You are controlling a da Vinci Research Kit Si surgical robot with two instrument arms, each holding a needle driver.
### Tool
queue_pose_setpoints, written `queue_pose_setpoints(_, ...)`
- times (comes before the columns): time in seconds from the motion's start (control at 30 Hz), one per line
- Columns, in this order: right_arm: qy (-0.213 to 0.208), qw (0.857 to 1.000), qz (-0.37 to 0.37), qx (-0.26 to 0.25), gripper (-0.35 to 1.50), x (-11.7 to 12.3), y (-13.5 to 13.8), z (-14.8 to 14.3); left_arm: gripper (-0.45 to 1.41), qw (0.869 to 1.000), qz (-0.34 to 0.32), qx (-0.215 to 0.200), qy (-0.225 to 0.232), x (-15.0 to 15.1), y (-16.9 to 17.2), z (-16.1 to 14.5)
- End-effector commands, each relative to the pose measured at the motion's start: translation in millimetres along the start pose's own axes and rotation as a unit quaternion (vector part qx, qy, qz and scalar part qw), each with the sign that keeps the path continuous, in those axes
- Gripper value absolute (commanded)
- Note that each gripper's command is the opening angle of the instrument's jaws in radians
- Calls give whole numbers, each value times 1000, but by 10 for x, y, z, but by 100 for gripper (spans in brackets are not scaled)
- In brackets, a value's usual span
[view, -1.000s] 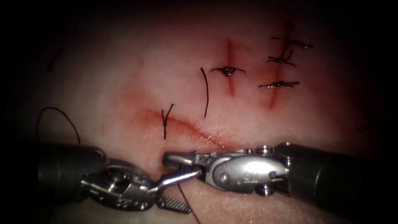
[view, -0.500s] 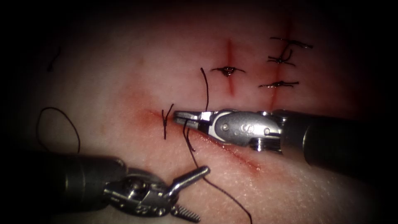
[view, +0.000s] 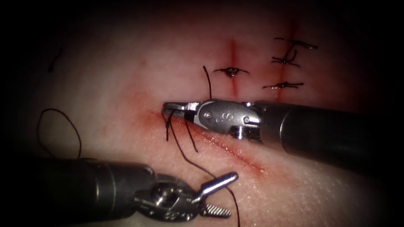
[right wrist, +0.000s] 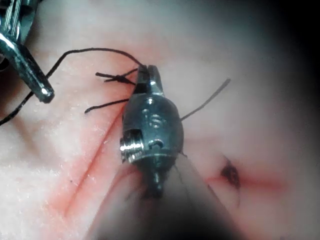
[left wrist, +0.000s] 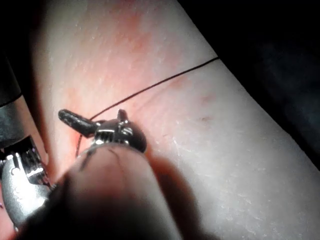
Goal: Wound Closure
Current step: Grab the suture with the right tool and hand off a longer length of suture to the right tool.
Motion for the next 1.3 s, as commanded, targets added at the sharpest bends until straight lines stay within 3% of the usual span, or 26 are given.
queue_pose_setpoints(0.03, 2, 1000, 14, 0, -35, -1, 8, 15, 69, 1000, 16, 0, -4, 5, 13, 10)
queue_pose_setpoints(0.17, -4, 1000, 17, 3, -35, -6, 9, 20, 74, 999, 45, -1, -12, 14, 19, 14)
queue_pose_setpoints(0.33, -6, 1000, 20, 6, -35, -9, 6, 22, 37, 997, 71, -4, -22, 22, 23, 27)
queue_pose_setpoints(0.53, -6, 1000, 23, 5, -35, -9, 7, 23, 37, 996, 83, -29, -20, 28, 40, 35)
queue_pose_setpoints(0.6, -6, 1000, 26, 5, -35, -9, 6, 23, 41, 995, 90, -36, -21, 30, 47, 36)
queue_pose_setpoints(0.67, -5, 1000, 25, 7, -35, -9, 5, 23, 71, 993, 100, -57, -23, 29, 57, 36)
queue_pose_setpoints(0.77, -5, 1000, 24, 9, -35, -9, 2, 21, 79, 993, 100, -66, -21, 23, 57, 36)
queue_pose_setpoints(0.8, -4, 1000, 24, 9, -35, -9, 2, 21, 68, 993, 100, -66, -22, 21, 57, 37)
queue_pose_setpoints(0.83, -4, 1000, 24, 9, -35, -9, 2, 21, 68, 993, 100, -66, -22, 21, 57, 37)
queue_pose_setpoints(0.9, -4, 1000, 24, 10, -35, -9, -1, 20, -40, 992, 99, -69, -24, 18, 55, 37)
queue_pose_setpoints(1.03, -4, 1000, 23, 10, -35, -9, -1, 19, -45, 991, 88, -92, -38, 20, 49, 27)
queue_pose_setpoints(1.17, -3, 1000, 26, 13, -35, -9, -3, 16, -45, 994, 66, -78, -46, 20, 38, 4)
queue_pose_setpoints(1.3, -2, 999, 29, 22, -35, -9, -10, 0, -45, 996, 39, -41, -71, 14, 23, -63)
